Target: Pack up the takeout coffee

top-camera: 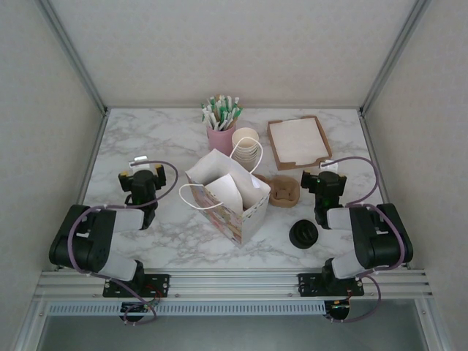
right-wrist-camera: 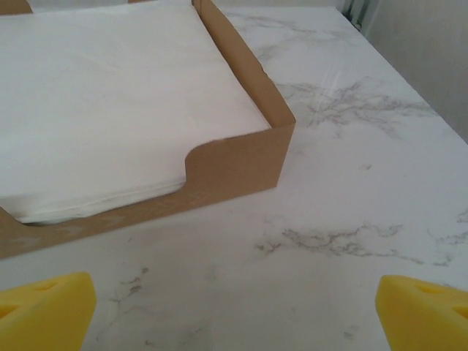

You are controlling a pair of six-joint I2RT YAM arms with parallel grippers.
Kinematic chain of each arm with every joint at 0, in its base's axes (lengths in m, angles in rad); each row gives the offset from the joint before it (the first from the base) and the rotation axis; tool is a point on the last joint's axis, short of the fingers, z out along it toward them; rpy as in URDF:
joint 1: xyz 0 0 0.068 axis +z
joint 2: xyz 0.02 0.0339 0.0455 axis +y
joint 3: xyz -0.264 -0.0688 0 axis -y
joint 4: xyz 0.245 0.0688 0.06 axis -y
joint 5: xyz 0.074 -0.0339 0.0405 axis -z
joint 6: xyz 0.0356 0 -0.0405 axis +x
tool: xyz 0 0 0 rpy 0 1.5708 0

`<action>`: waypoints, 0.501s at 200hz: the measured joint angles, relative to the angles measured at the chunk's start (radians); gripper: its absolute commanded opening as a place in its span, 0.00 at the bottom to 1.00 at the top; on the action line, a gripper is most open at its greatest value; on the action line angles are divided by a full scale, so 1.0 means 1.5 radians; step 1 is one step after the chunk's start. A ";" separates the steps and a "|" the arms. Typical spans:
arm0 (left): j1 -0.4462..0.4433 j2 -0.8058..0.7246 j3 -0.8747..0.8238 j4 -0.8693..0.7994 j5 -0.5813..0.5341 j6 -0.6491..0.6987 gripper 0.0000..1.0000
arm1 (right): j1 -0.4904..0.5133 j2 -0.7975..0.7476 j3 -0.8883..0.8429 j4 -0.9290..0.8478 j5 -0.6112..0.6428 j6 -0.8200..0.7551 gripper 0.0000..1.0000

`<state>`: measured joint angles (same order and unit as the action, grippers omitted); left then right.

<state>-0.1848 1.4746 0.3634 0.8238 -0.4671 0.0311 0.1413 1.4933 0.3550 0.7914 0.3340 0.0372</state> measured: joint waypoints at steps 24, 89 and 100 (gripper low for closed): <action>0.013 0.000 -0.003 0.016 0.026 -0.001 1.00 | 0.000 0.027 0.001 0.038 -0.017 -0.006 0.99; 0.060 0.042 0.000 0.044 0.082 -0.028 1.00 | -0.009 0.031 0.001 0.039 -0.034 -0.007 0.99; 0.060 0.042 0.000 0.043 0.085 -0.031 1.00 | -0.009 0.031 0.001 0.039 -0.034 -0.008 0.99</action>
<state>-0.0944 1.5379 0.3634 0.8890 -0.3401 -0.0151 0.1284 1.5394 0.3561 0.8505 0.2825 0.0257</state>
